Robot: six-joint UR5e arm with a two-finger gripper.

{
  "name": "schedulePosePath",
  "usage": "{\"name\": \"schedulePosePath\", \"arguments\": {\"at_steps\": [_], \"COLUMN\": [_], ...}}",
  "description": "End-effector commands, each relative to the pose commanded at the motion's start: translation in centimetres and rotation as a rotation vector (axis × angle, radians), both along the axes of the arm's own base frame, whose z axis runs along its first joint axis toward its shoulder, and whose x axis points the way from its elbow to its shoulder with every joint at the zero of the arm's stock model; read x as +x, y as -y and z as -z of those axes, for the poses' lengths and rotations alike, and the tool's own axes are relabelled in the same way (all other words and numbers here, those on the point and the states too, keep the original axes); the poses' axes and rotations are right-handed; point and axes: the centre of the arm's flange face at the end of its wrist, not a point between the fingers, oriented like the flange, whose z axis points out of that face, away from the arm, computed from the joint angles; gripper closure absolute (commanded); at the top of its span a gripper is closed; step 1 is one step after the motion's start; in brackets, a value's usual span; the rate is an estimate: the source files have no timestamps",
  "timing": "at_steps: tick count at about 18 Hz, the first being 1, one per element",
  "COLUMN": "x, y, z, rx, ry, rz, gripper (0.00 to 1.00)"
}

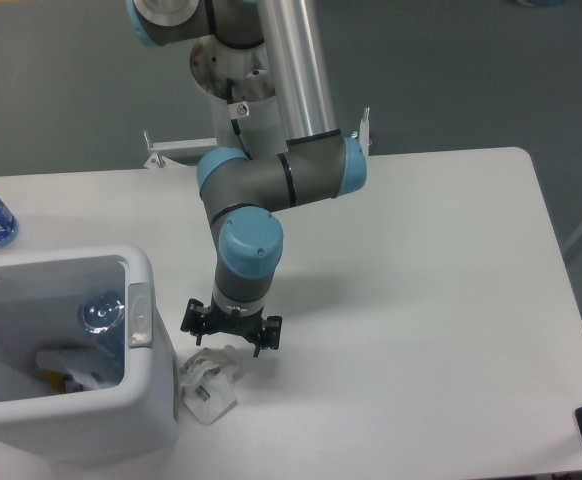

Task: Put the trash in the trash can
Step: 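Move the gripper over the crumpled white paper beside the bin, then lower the gripper and close it on the crumpled paper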

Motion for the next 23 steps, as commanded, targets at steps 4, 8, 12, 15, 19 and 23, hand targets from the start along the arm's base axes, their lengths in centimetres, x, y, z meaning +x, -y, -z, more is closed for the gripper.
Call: {"name": "schedulePosePath", "arguments": {"at_steps": [4,8,12,15,19,23], "x": [0.0,-0.2,-0.6,-0.7,-1.4,-1.6], "y": [0.0,0.1,0.0,-0.2,-0.9,-0.9], "z": [0.0,0.0,-0.1,-0.9,-1.9,-2.2], "rx": [-0.004,-0.01,-0.023,-0.011,0.009,0.013], "ry": [-0.005,-0.015,-0.038,-0.048,-0.064,-0.068], "rz": [0.0,-0.003,-0.003,-0.004,-0.006,-0.006], "gripper": [0.5,0.65,0.79,0.95,0.97,1.0]}}
